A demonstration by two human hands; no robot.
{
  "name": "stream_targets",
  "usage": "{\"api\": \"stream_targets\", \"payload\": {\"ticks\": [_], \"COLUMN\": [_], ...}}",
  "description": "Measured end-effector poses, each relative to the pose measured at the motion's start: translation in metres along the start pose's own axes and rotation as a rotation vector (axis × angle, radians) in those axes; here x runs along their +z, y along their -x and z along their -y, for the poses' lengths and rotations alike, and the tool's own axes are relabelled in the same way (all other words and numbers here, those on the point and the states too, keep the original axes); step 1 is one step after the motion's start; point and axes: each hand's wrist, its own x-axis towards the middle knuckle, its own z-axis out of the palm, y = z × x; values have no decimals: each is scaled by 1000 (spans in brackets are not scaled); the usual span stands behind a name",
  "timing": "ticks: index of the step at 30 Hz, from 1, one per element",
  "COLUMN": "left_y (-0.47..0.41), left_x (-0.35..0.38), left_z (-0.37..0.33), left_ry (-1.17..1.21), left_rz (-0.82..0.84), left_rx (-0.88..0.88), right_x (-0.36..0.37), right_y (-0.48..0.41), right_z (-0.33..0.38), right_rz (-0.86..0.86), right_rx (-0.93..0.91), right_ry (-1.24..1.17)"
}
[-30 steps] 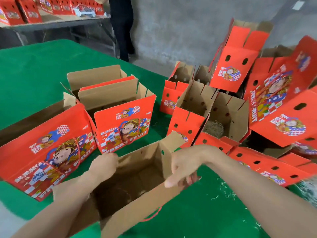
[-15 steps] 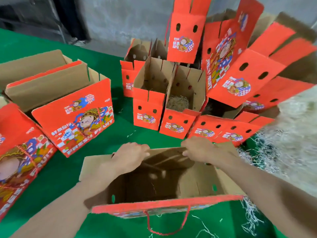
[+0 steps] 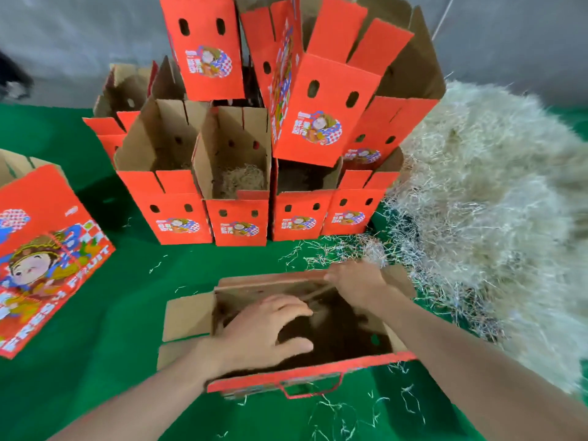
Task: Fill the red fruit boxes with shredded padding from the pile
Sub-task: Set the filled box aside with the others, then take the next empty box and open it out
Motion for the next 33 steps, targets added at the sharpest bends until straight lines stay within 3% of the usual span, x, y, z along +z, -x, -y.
{"api": "stream_targets", "payload": {"ticks": [4, 7, 10, 17, 21, 24, 27, 30, 33], "left_y": [8, 4, -5, -21, -51, -75, -95, -123, -166], "left_x": [22, 33, 42, 53, 48, 38, 29, 21, 17], "left_z": [-5, -6, -7, 9, -3, -21, -36, -51, -67], "left_ry": [-163, -184, -37, -27, 35, 68, 58, 54, 79], "left_rz": [296, 345, 182, -114, -277, -311, -247, -192, -179], "left_rx": [93, -13, -198, -520, -495, -441, -349, -235, -189], "right_x": [9, 12, 23, 49, 29, 24, 31, 45, 54], "right_y": [-7, -16, -21, -15, -10, 4, 19, 30, 38], "right_z": [5, -1, -4, 1, -28, -82, -162, -247, -307], "right_rz": [-94, -164, -243, -420, -613, -826, -861, -719, -577], "right_rx": [138, 148, 120, 82, 107, 139, 377, 700, 863], "right_ry": [-85, -165, -231, -460, -785, -806, -724, -669, -712]}}
